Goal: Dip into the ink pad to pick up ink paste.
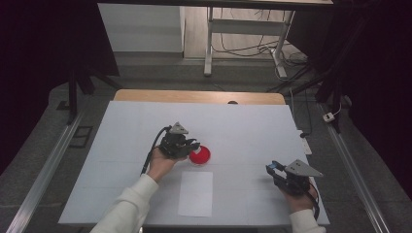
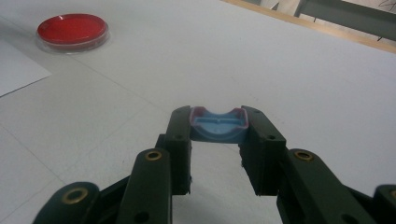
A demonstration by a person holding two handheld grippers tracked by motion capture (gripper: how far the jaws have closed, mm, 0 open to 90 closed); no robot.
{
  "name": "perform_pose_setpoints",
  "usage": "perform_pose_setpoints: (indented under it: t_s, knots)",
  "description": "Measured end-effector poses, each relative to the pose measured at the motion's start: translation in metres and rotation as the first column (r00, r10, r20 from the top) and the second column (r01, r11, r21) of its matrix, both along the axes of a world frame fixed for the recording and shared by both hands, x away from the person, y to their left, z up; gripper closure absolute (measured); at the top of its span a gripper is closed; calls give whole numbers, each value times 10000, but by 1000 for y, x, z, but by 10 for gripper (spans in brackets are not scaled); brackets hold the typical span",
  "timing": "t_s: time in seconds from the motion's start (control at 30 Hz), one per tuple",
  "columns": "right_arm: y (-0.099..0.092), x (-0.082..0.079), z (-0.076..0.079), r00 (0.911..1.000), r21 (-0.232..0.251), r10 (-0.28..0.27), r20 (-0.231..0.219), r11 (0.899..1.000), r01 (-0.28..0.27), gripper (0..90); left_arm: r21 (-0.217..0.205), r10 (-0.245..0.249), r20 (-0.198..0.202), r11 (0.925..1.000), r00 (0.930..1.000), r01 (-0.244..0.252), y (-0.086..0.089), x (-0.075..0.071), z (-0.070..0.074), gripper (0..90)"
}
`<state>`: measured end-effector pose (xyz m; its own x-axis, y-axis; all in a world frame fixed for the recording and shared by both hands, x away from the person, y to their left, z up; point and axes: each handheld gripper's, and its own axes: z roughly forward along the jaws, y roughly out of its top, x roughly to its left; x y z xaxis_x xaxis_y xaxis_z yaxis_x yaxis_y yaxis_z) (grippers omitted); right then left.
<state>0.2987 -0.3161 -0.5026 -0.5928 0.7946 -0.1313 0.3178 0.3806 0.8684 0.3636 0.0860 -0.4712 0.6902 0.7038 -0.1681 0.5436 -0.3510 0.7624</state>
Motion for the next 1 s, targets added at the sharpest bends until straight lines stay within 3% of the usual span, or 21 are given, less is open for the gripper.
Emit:
perform_pose_setpoints:
  t_s: [0.47,1.0]
  knots:
    - [1,1,-1,10000,19,36,-36,10000,-36,647,792,-244,-391,9965,9989,275,-16,15,-5,749]
    - [0,0,-1,10000,8,48,-36,10000,-48,646,1601,-318,-513,9863,9982,397,-23,18,-13,749]
